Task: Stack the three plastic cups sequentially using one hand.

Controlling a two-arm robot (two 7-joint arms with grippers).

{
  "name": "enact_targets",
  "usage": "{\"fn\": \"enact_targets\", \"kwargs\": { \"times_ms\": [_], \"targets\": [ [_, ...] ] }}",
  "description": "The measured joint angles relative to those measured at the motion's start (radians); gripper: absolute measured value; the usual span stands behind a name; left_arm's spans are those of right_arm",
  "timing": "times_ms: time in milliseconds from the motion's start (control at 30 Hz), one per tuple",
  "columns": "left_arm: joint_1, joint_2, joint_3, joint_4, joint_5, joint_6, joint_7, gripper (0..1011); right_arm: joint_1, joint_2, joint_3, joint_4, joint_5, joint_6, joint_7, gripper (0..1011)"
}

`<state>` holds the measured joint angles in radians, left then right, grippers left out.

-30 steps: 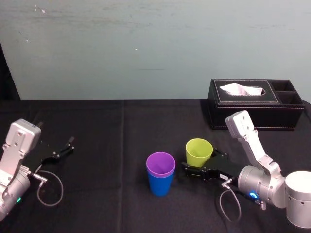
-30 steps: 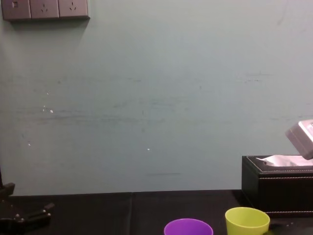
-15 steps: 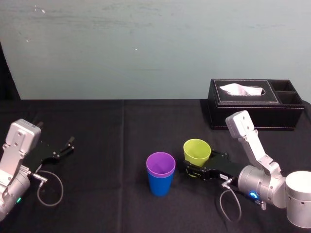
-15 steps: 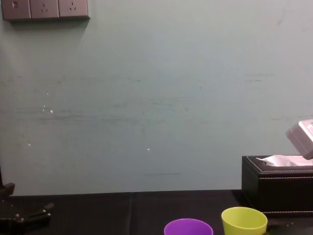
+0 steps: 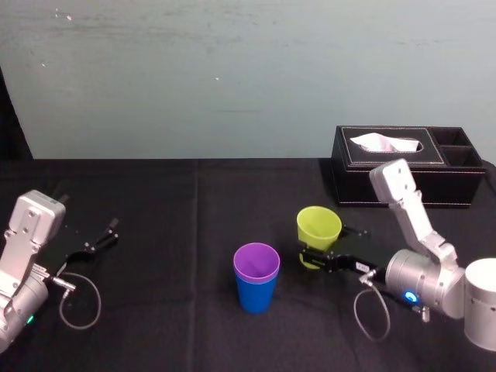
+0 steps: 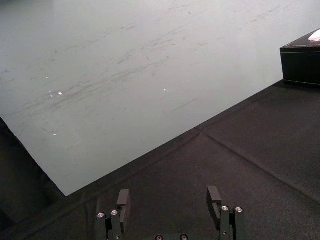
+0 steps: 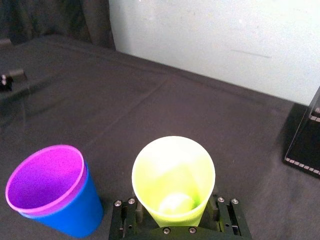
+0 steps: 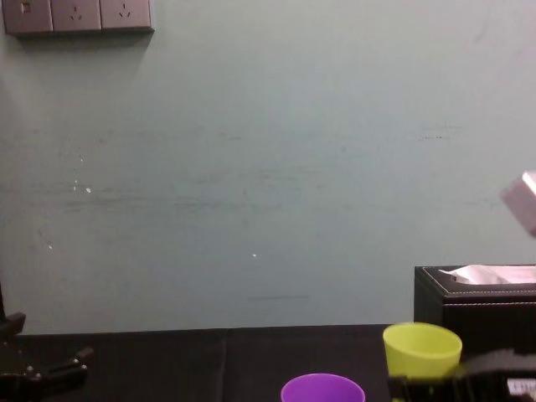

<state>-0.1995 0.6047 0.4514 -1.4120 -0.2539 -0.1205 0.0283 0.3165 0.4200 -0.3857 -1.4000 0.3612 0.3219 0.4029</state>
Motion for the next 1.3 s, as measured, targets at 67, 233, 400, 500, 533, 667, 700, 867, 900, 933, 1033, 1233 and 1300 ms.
{"fn": "enact_targets", "kwargs": {
  "times_ms": [67, 233, 400, 500, 533, 667, 700, 867, 900, 933, 1033, 1233, 1300],
  "targets": [
    [0.000, 0.000, 0.000, 0.000, 0.000, 0.000, 0.000, 1000, 0.006, 0.003, 0.004, -0.009, 0.008, 0.012, 0.004, 726],
    [0.000, 0.000, 0.000, 0.000, 0.000, 0.000, 0.000, 1000, 0.035, 0.022, 0.008, -0.048, 0.030, 0.046, 0.023, 726],
    [0.000, 0.000, 0.000, 0.000, 0.000, 0.000, 0.000, 1000, 0.066, 0.038, -0.001, -0.081, 0.053, 0.080, 0.049, 726],
    [0.000, 0.000, 0.000, 0.000, 0.000, 0.000, 0.000, 1000, 0.082, 0.049, -0.009, -0.108, 0.066, 0.099, 0.067, 726],
    [0.000, 0.000, 0.000, 0.000, 0.000, 0.000, 0.000, 1000, 0.088, 0.054, -0.011, -0.122, 0.074, 0.108, 0.074, 726],
    [0.000, 0.000, 0.000, 0.000, 0.000, 0.000, 0.000, 1000, 0.096, 0.064, -0.019, -0.147, 0.093, 0.124, 0.089, 726],
    [0.000, 0.000, 0.000, 0.000, 0.000, 0.000, 0.000, 1000, 0.097, 0.066, -0.020, -0.151, 0.096, 0.127, 0.093, 726],
    [0.000, 0.000, 0.000, 0.000, 0.000, 0.000, 0.000, 1000, 0.101, 0.077, -0.032, -0.175, 0.117, 0.136, 0.108, 726],
    [0.000, 0.000, 0.000, 0.000, 0.000, 0.000, 0.000, 1000, 0.101, 0.081, -0.035, -0.181, 0.122, 0.137, 0.112, 726],
    [0.000, 0.000, 0.000, 0.000, 0.000, 0.000, 0.000, 1000, 0.102, 0.082, -0.037, -0.185, 0.126, 0.139, 0.114, 726],
    [0.000, 0.000, 0.000, 0.000, 0.000, 0.000, 0.000, 1000, 0.104, 0.088, -0.044, -0.193, 0.139, 0.145, 0.122, 726],
    [0.000, 0.000, 0.000, 0.000, 0.000, 0.000, 0.000, 1000, 0.103, 0.102, -0.055, -0.215, 0.165, 0.152, 0.133, 726],
    [0.000, 0.000, 0.000, 0.000, 0.000, 0.000, 0.000, 1000, 0.098, 0.106, -0.056, -0.223, 0.178, 0.156, 0.136, 726]
  ]
}}
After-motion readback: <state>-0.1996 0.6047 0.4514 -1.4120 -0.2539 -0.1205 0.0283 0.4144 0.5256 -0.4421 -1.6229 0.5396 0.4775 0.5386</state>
